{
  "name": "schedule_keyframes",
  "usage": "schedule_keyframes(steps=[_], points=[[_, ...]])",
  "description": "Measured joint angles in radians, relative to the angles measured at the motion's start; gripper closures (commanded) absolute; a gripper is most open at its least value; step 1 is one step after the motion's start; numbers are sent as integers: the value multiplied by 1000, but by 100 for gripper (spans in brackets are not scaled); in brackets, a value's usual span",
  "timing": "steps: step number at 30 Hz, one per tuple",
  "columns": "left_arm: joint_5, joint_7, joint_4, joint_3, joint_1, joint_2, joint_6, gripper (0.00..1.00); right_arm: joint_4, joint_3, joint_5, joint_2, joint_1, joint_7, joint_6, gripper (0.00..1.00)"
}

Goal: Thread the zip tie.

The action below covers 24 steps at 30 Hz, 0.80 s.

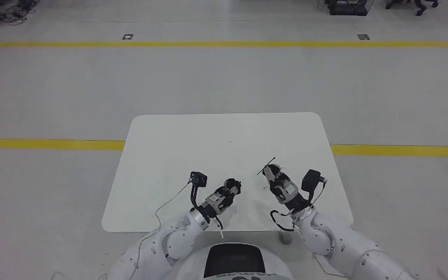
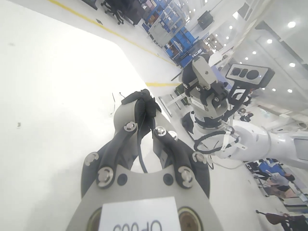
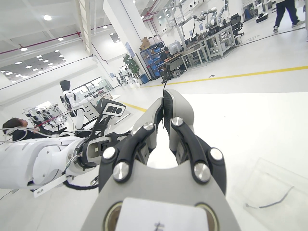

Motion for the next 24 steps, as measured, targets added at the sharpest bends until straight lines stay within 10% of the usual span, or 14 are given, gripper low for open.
schedule_keyframes(steps=[5, 24], points=[[4, 95, 18, 80, -58, -2, 0, 100, -11, -74, 19, 16, 97, 68, 0, 100], [6, 99, 19, 83, -59, -2, 0, 100, -10, -76, 17, 17, 99, 68, 0, 100]])
